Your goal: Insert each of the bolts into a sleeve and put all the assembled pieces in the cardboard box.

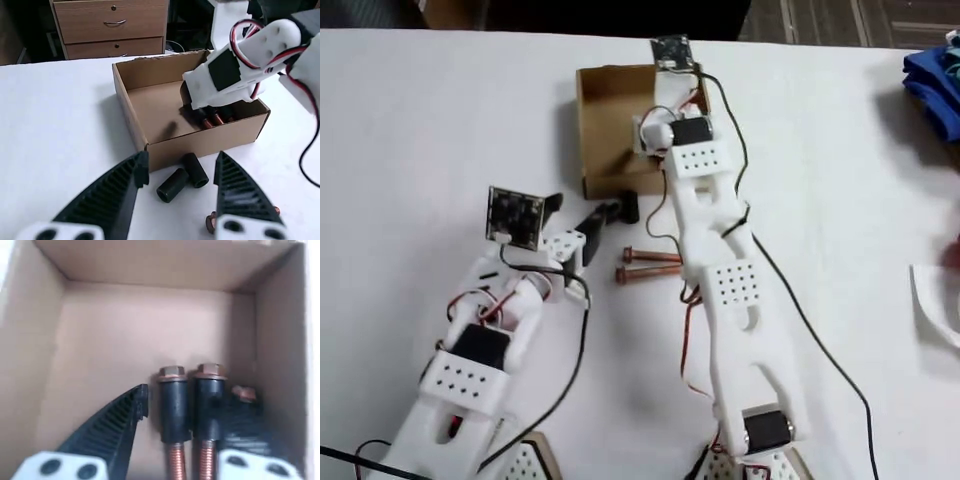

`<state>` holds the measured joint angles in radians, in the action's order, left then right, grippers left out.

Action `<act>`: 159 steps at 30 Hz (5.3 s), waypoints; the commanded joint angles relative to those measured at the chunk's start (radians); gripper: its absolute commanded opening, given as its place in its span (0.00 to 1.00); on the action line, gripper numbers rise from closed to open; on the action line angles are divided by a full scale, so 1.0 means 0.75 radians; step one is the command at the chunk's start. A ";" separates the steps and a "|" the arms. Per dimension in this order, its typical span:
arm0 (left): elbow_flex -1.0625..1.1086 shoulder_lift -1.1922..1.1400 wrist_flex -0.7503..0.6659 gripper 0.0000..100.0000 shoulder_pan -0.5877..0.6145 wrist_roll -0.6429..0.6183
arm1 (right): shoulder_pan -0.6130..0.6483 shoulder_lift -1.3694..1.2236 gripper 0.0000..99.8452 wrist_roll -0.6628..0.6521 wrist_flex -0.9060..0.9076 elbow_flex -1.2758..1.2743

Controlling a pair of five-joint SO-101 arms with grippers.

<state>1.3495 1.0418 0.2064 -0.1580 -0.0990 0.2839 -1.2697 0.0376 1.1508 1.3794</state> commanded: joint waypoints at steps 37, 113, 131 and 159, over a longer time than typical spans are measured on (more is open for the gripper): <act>-0.060 0.031 0.176 0.23 0.706 0.006 | 0.353 0.971 0.19 -0.906 0.823 -0.906; -0.058 0.031 0.178 0.23 0.704 0.004 | 0.410 0.455 0.02 -1.375 0.437 -0.790; -0.052 0.029 0.186 0.23 0.479 -0.059 | 0.257 1.087 0.02 -0.444 0.592 -0.806; -0.052 0.018 0.258 0.23 0.039 -0.475 | -0.044 2.597 0.02 -0.172 -0.339 -2.588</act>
<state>1.3495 1.0418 0.3844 -0.1212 -0.4457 0.2639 0.4549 -0.0990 1.1815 -0.2639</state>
